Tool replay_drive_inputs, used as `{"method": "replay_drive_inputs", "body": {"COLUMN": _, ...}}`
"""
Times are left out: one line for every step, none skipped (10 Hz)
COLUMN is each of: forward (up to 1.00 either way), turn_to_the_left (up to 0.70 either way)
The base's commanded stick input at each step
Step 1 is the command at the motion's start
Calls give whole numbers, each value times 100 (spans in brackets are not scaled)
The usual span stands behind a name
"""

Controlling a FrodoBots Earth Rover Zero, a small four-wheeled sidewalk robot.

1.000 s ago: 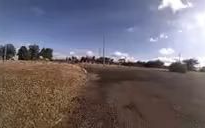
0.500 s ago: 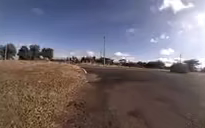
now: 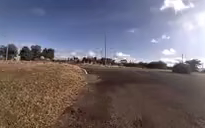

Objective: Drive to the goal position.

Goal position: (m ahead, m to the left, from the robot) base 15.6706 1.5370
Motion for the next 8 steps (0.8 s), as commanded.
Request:
{"method": "replay_drive_inputs", "body": {"forward": 45, "turn_to_the_left": 0}}
{"method": "replay_drive_inputs", "body": {"forward": 45, "turn_to_the_left": 0}}
{"method": "replay_drive_inputs", "body": {"forward": 45, "turn_to_the_left": -5}}
{"method": "replay_drive_inputs", "body": {"forward": 45, "turn_to_the_left": -18}}
{"method": "replay_drive_inputs", "body": {"forward": 45, "turn_to_the_left": -27}}
{"method": "replay_drive_inputs", "body": {"forward": 45, "turn_to_the_left": -27}}
{"method": "replay_drive_inputs", "body": {"forward": 45, "turn_to_the_left": -22}}
{"method": "replay_drive_inputs", "body": {"forward": 45, "turn_to_the_left": -9}}
